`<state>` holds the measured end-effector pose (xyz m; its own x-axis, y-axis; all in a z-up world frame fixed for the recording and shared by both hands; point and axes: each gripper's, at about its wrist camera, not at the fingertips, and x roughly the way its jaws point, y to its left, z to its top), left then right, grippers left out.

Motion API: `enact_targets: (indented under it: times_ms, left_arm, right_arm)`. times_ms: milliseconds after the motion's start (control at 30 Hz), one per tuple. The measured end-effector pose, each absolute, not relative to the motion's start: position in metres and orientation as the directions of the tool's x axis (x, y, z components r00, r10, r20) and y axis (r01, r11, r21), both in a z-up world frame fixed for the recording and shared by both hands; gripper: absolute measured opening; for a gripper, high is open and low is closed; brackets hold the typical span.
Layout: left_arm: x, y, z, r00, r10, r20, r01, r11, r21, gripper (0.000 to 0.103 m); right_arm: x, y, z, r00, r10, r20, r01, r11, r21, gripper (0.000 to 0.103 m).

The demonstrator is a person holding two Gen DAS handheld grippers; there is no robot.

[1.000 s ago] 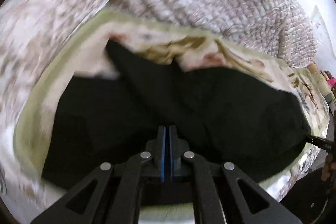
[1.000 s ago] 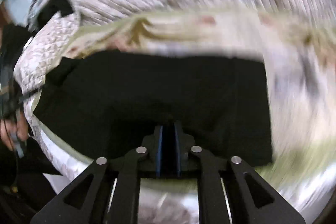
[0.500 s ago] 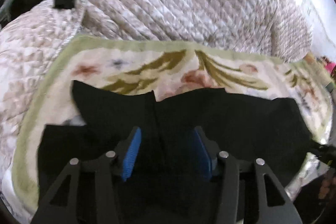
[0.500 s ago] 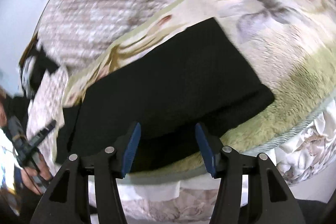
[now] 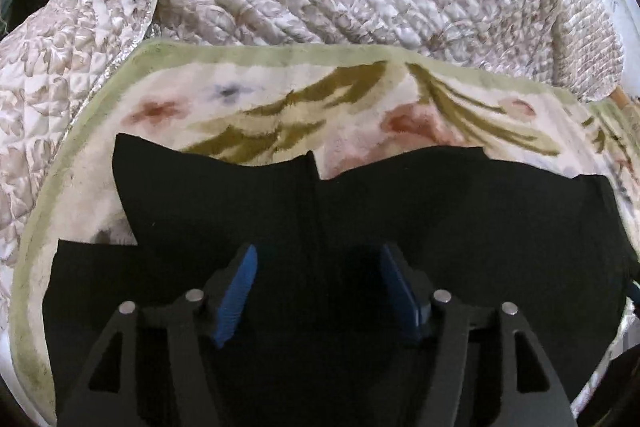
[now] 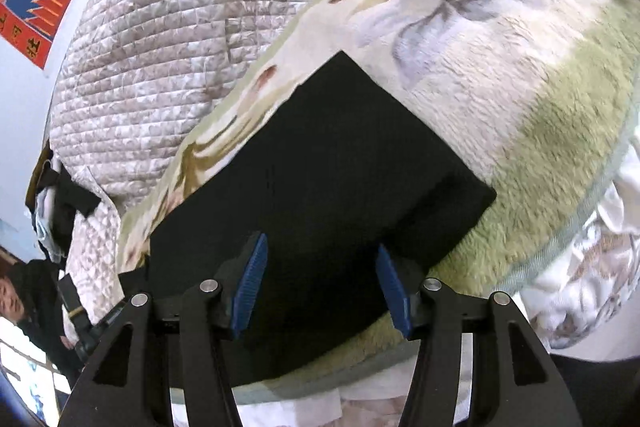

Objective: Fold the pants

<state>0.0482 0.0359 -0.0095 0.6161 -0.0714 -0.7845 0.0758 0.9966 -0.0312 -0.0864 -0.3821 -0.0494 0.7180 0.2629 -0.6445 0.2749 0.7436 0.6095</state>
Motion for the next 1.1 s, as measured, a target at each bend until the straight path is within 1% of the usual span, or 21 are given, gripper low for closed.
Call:
enact_targets:
  times_ms: [67,133,167,200,233,300,367,433,500,567,633,733,833,867,933,1033,1067,1100]
  left_arm:
    - [0.056,0.033,-0.012,0.616,-0.031,-0.787,0.060,0.998,0.008,0.065]
    - [0.063,0.033,-0.012,0.610,-0.006,-0.792,0.037,0.999,0.021,0.045]
    - [0.065,0.033,-0.011,0.607,0.000,-0.795,0.028,0.999,0.021,0.023]
    - [0.067,0.034,-0.012,0.601,0.002,-0.799,0.022,1.000,0.019,0.009]
    - [0.068,0.035,-0.011,0.599,-0.010,-0.801,0.021,1.000,0.003,0.006]
    - [0.063,0.040,-0.006,0.622,-0.012,-0.783,0.006,1.000,-0.010,0.005]
    - [0.051,0.051,0.006,0.665,-0.010,-0.747,-0.023,0.999,-0.034,0.005]
    - [0.035,0.067,0.022,0.705,-0.008,-0.709,-0.062,0.995,-0.073,0.005]
    - [0.013,0.088,0.038,0.744,0.002,-0.669,-0.112,0.986,-0.121,0.005]
    - [-0.010,0.113,0.050,0.769,0.031,-0.639,-0.175,0.971,-0.163,0.005]
    - [-0.032,0.135,0.053,0.777,0.058,-0.627,-0.229,0.953,-0.196,0.005]
    - [-0.053,0.158,0.040,0.758,0.062,-0.649,-0.273,0.934,-0.230,0.005]
    - [-0.057,0.167,0.020,0.724,0.037,-0.689,-0.291,0.922,-0.257,0.005]
    - [-0.057,0.169,0.015,0.719,0.006,-0.695,-0.286,0.914,-0.288,0.005]
    - [-0.054,0.172,0.009,0.711,-0.002,-0.703,-0.303,0.901,-0.309,0.005]
    - [-0.050,0.177,0.002,0.700,-0.048,-0.712,-0.320,0.871,-0.373,0.008]
    - [-0.048,0.177,0.001,0.696,-0.052,-0.716,-0.325,0.866,-0.380,0.014]
    - [-0.048,0.177,0.000,0.694,-0.057,-0.717,-0.328,0.863,-0.385,0.028]
  right_arm:
    - [-0.082,-0.381,-0.050,0.720,0.265,-0.641,0.272,0.742,0.612,0.055]
    - [-0.080,-0.383,-0.051,0.725,0.257,-0.639,0.279,0.739,0.613,0.055]
    - [-0.078,-0.384,-0.051,0.727,0.257,-0.637,0.285,0.731,0.620,0.055]
    - [-0.076,-0.385,-0.051,0.727,0.254,-0.638,0.289,0.729,0.620,0.055]
    - [-0.074,-0.385,-0.052,0.727,0.248,-0.640,0.295,0.729,0.618,0.055]
    - [-0.069,-0.384,-0.052,0.726,0.242,-0.643,0.304,0.726,0.616,0.055]
    - [-0.066,-0.384,-0.052,0.728,0.236,-0.643,0.309,0.725,0.616,0.054]
    - [-0.069,-0.387,-0.051,0.734,0.222,-0.642,0.320,0.721,0.615,0.043]
    - [-0.074,-0.393,-0.052,0.742,0.214,-0.635,0.332,0.706,0.626,0.019]
    - [-0.079,-0.398,-0.051,0.755,0.224,-0.616,0.327,0.686,0.650,0.013]
    - [-0.082,-0.398,-0.047,0.765,0.220,-0.606,0.320,0.686,0.654,0.011]
    - [-0.086,-0.395,-0.037,0.782,0.211,-0.587,0.304,0.693,0.654,0.011]
    - [-0.085,-0.394,-0.032,0.786,0.194,-0.587,0.305,0.705,0.641,0.011]
    - [-0.084,-0.395,-0.032,0.784,0.198,-0.588,0.306,0.700,0.645,0.011]
    - [-0.083,-0.395,-0.032,0.781,0.209,-0.589,0.304,0.697,0.649,0.011]
    - [-0.080,-0.398,-0.035,0.777,0.230,-0.586,0.294,0.691,0.661,0.012]
    - [-0.077,-0.400,-0.037,0.769,0.235,-0.594,0.305,0.682,0.665,0.012]
    - [-0.076,-0.402,-0.040,0.764,0.241,-0.598,0.311,0.674,0.670,0.013]
